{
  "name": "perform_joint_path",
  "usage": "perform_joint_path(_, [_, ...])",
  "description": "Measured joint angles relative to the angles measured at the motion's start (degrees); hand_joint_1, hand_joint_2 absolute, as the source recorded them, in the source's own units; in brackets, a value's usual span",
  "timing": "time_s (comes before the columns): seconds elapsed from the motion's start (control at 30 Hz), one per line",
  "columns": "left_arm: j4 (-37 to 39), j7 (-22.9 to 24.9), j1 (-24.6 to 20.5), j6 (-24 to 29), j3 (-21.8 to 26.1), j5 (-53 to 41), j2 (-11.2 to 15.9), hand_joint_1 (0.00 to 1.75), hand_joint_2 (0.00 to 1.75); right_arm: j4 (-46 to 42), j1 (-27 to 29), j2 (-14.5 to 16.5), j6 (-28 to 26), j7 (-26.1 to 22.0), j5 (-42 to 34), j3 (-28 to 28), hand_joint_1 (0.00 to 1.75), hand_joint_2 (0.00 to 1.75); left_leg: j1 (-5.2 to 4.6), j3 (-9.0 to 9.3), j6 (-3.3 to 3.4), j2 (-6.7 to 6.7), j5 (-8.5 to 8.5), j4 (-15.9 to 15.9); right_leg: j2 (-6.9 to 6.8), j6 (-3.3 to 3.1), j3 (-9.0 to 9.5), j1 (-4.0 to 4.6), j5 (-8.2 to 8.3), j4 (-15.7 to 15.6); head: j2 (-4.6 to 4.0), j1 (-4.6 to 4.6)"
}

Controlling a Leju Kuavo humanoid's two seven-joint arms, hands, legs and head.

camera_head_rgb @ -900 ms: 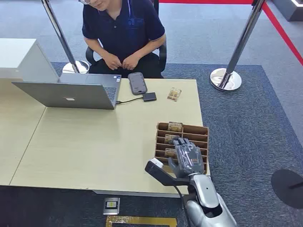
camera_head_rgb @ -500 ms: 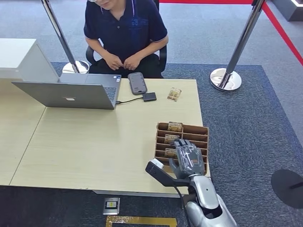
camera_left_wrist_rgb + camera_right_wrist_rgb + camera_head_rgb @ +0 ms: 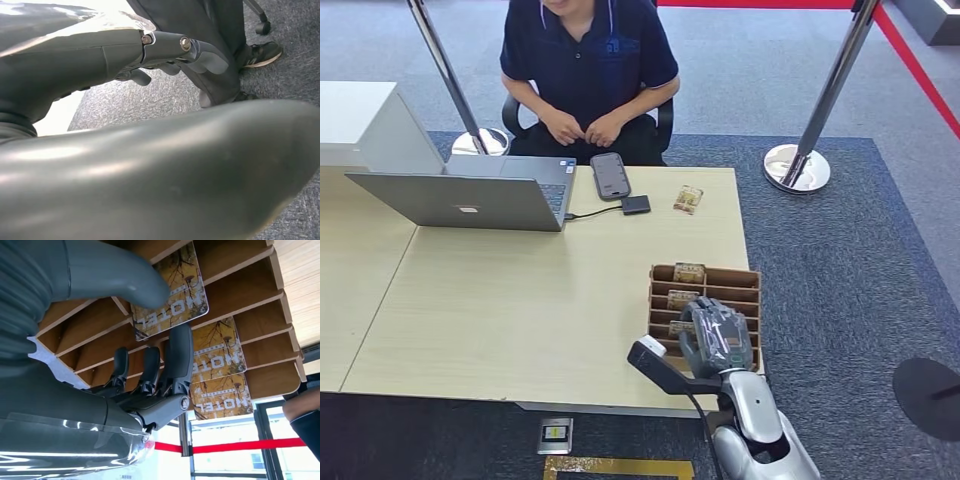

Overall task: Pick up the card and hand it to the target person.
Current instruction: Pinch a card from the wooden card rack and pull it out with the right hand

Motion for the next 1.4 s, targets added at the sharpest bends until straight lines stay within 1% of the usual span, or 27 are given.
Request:
perform_joint_path(0.27, [0.0, 0.0, 0.0, 0.0, 0.0, 0.1, 0.0, 0.00, 0.00, 0.1, -0.1, 0.2, 0.1, 0.0, 0.2, 0.0, 0.95, 1.75, 0.00, 0.00, 0.00, 0.00, 0.00, 0.0, 0.00, 0.00, 0.00, 0.00, 0.00, 0.0, 0.00, -0.01])
perform_joint_path(0.33, [0.0, 0.0, 0.0, 0.0, 0.0, 0.1, 0.0, 0.00, 0.00, 0.1, -0.2, 0.2, 0.2, -0.1, 0.3, 0.0, 0.97, 1.75, 0.00, 0.00, 0.00, 0.00, 0.00, 0.0, 0.00, 0.00, 0.00, 0.00, 0.00, 0.0, 0.00, -0.01])
perform_joint_path(0.4, [0.0, 0.0, 0.0, 0.0, 0.0, 0.1, 0.0, 0.00, 0.00, 0.3, -0.3, 0.2, 0.2, -0.1, 0.2, 0.0, 1.03, 1.75, 0.00, 0.00, 0.00, 0.00, 0.00, 0.0, 0.00, 0.00, 0.00, 0.00, 0.00, 0.0, 0.00, -0.01])
perform_joint_path(0.47, [0.0, 0.0, 0.0, 0.0, 0.0, 0.0, 0.0, 0.00, 0.00, 0.4, -0.4, 0.2, 0.2, -0.2, 0.2, 0.0, 1.16, 1.75, 0.00, 0.01, 0.00, 0.00, 0.00, 0.0, 0.00, 0.00, 0.00, 0.00, 0.00, 0.0, 0.00, -0.01])
perform_joint_path(0.6, [0.0, 0.0, 0.0, 0.0, 0.0, -0.1, 0.0, 0.00, 0.00, 0.6, -0.6, 0.2, 0.0, -0.5, -0.1, 0.0, 1.63, 1.75, 0.00, 0.01, 0.00, 0.00, 0.00, 0.0, 0.00, 0.00, 0.00, 0.00, 0.00, 0.0, 0.00, -0.01])
perform_joint_path(0.63, [0.0, 0.0, 0.0, 0.0, 0.0, -0.1, 0.0, 0.00, 0.00, 0.6, -0.6, 0.2, -0.1, -0.7, -0.2, 0.0, 1.69, 1.75, 0.00, 0.01, 0.00, 0.00, 0.00, 0.0, 0.00, 0.00, 0.00, 0.00, 0.00, 0.0, 0.00, -0.01])
perform_joint_path(0.67, [0.0, 0.0, 0.0, 0.0, 0.0, -0.1, 0.0, 0.00, 0.00, 0.7, -0.6, 0.2, -0.2, -0.8, -0.2, 0.0, 1.71, 1.75, 0.00, 0.01, 0.00, 0.00, 0.00, 0.0, 0.00, 0.00, 0.00, 0.00, 0.00, 0.0, 0.00, -0.01])
perform_joint_path(1.4, [0.0, -0.4, 0.0, 0.2, 0.0, 0.1, 0.0, 0.00, 0.00, -0.3, -0.4, 0.1, -1.3, -1.0, -0.1, -0.1, 1.70, 1.75, 0.00, 0.01, 0.00, 0.00, 0.00, 0.0, 0.00, 0.00, 0.00, 0.00, 0.00, 0.0, 0.00, -0.01])
